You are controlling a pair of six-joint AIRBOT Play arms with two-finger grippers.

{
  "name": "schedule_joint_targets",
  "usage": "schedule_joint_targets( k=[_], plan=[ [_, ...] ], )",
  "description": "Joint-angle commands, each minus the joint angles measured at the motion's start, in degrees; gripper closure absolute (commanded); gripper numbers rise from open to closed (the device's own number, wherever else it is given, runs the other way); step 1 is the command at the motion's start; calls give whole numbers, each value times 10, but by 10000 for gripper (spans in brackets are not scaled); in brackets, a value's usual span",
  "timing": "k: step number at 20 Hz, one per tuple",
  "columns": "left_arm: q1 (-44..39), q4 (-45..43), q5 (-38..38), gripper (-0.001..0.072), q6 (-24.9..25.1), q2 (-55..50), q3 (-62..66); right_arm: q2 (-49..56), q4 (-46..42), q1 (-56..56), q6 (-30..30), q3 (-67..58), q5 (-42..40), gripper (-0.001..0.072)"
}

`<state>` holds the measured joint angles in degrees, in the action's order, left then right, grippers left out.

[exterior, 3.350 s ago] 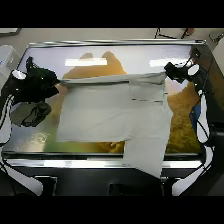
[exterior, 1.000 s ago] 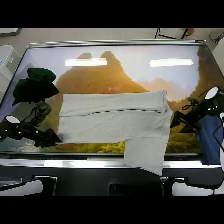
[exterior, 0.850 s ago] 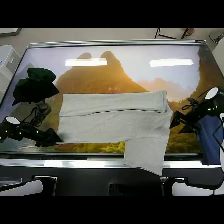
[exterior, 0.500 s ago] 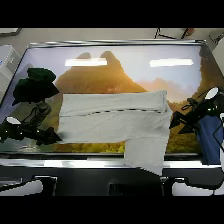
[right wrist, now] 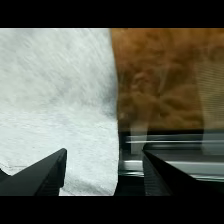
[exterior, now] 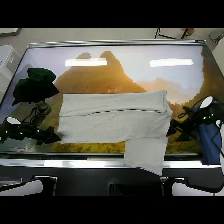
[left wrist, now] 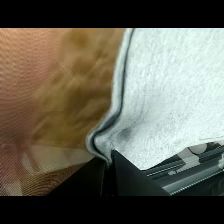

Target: Fold the clothes and pants, and hang the long-sleeved shirts on hangers.

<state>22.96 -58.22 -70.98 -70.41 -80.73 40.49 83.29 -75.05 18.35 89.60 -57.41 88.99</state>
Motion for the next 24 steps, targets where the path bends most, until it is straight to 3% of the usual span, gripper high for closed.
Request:
schedule_joint_targets(
  k=[1, 7, 8, 10, 13, 17, 24],
  plan=[
    [0, -2, -6, 670, 2, 2, 0, -16, 28, 0, -34, 98, -57, 163],
    [1, -2, -14, 670, 2, 3, 0, -16, 86, 0, -53, 167, -112, 178],
    [1, -2, -14, 670, 2, 3, 0, -16, 105, 0, -61, 175, -121, 284],
    [1, -2, -17, 670, 2, 4, 0, -20, 118, 0, -62, 174, -112, 663],
    [9, -2, -31, 670, 2, 14, 18, -57, 116, 0, -78, 120, -101, 666],
    [-7, -2, -63, 671, -28, 10, 119, -64, 125, -1, -47, -33, -101, 667],
    [-76, 40, -55, 669, -92, -158, 413, 106, 210, -1, -2, -266, -194, 667]
  ],
)
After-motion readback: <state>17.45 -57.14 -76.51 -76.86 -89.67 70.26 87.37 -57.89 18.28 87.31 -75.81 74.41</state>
